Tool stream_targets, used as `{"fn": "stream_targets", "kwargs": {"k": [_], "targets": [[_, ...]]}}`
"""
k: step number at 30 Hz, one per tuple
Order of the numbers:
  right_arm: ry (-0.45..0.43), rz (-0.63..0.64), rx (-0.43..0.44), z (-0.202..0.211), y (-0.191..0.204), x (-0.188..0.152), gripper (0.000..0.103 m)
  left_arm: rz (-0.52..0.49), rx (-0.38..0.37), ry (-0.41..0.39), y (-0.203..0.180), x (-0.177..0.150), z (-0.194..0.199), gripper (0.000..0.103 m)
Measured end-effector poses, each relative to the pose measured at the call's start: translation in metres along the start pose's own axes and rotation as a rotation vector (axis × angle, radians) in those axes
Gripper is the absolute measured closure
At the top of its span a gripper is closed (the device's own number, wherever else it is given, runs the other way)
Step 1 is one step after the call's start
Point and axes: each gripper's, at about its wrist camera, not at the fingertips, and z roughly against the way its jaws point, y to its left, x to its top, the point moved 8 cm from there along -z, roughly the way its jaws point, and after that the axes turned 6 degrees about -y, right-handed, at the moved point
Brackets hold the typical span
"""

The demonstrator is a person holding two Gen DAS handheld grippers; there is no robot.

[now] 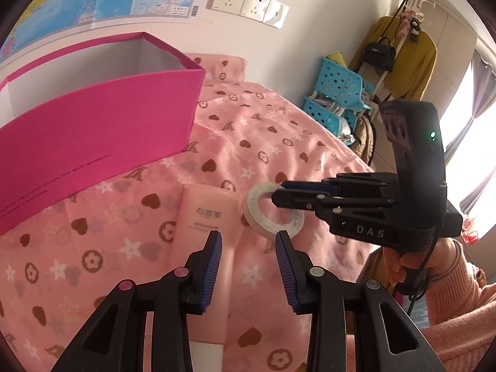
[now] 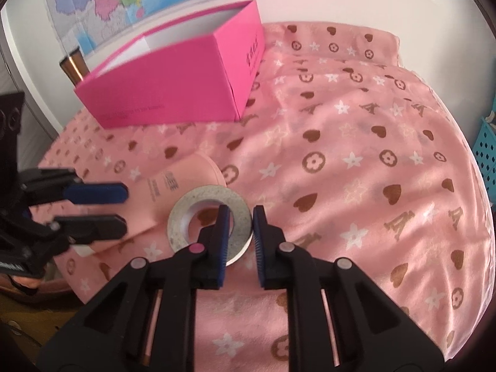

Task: Organize rigid objects
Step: 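Close the right gripper on the white tape roll and lift it, then carry the tape roll over the magenta box with the right gripper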

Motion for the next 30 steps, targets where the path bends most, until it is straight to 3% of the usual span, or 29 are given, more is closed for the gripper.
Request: {"fn": "stream_targets", "kwargs": {"k": [9, 17, 30], "targets": [[-0.066, 0.029, 0.038, 0.010, 0.021, 0.022, 0.086, 0.024, -0.040, -0.024, -0.002, 0.011, 0.008, 0.067], [-0.094, 0.066, 0.089, 0.005, 0.043, 0.040, 0.086, 0.020, -0.012, -0.069, 0.004, 0.026, 0.022, 0.068], [-0.161, 0.133, 0.104, 0.008, 0.063, 0.081, 0.086, 0.008, 0.046, -0.147, 0.019, 0.056, 0.046, 0.069]]}}
